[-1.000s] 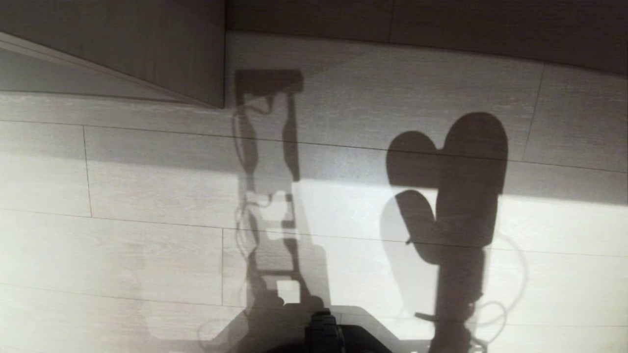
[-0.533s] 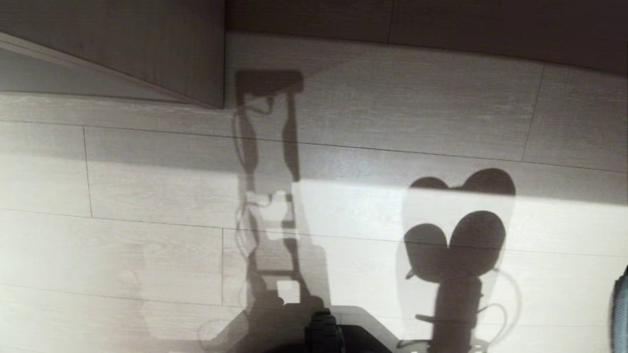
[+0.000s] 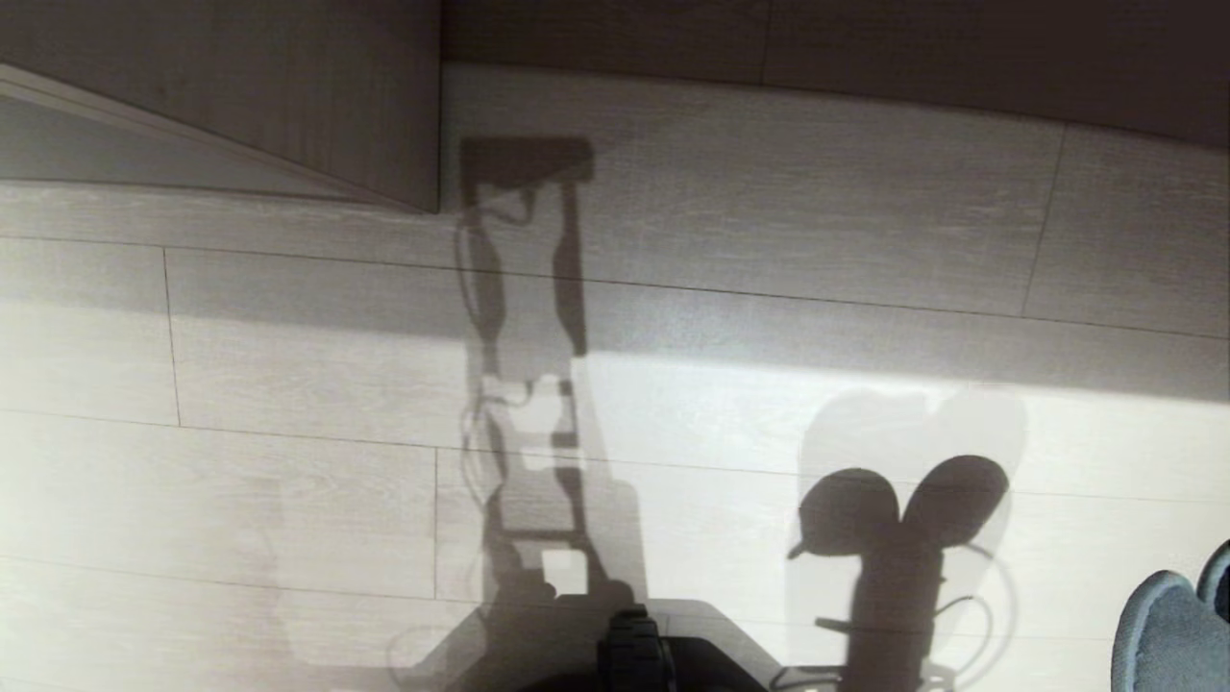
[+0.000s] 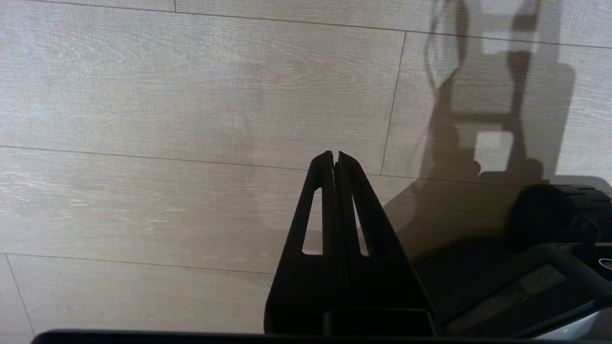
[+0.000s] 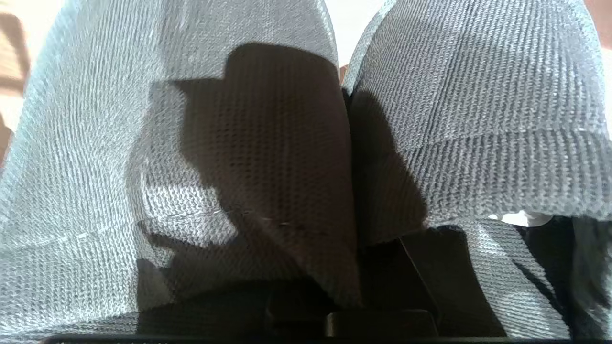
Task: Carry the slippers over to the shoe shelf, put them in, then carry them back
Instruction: Place the slippers into the shoe cabinet
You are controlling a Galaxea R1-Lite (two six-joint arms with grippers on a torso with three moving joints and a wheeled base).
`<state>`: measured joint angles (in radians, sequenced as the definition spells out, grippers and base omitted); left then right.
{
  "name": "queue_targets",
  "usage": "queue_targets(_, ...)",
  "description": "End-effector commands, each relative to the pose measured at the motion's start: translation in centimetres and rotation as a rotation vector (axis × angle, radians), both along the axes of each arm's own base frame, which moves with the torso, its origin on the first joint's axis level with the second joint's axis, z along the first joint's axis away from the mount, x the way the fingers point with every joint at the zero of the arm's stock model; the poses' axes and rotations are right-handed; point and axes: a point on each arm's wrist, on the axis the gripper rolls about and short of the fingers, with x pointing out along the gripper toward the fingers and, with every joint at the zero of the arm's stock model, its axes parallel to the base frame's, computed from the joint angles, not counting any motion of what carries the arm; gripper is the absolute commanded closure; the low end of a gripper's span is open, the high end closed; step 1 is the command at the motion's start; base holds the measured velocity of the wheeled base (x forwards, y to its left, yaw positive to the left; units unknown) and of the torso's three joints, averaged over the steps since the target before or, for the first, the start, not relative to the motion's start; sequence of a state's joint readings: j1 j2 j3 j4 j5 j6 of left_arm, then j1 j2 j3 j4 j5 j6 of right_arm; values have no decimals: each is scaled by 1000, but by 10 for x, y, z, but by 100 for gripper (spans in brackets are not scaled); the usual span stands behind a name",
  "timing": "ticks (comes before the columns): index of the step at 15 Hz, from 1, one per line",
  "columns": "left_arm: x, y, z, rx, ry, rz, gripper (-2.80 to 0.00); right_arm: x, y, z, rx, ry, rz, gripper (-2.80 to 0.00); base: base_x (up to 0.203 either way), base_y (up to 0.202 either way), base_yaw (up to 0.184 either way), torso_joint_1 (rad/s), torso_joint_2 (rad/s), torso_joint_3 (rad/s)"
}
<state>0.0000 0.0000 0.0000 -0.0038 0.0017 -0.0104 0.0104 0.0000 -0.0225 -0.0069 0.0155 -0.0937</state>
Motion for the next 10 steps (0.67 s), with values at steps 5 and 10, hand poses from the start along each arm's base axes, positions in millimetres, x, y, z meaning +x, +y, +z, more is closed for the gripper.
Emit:
queue_targets(5, 0, 0, 0, -1, -1, 1, 0, 2, 0, -6, 18, 24, -9, 0, 0, 0, 0, 0, 0, 0)
queue_targets(10, 0, 0, 0, -2, -1, 1, 0, 2, 0, -7, 74, 25, -9, 0, 0, 0, 0, 3, 2, 141)
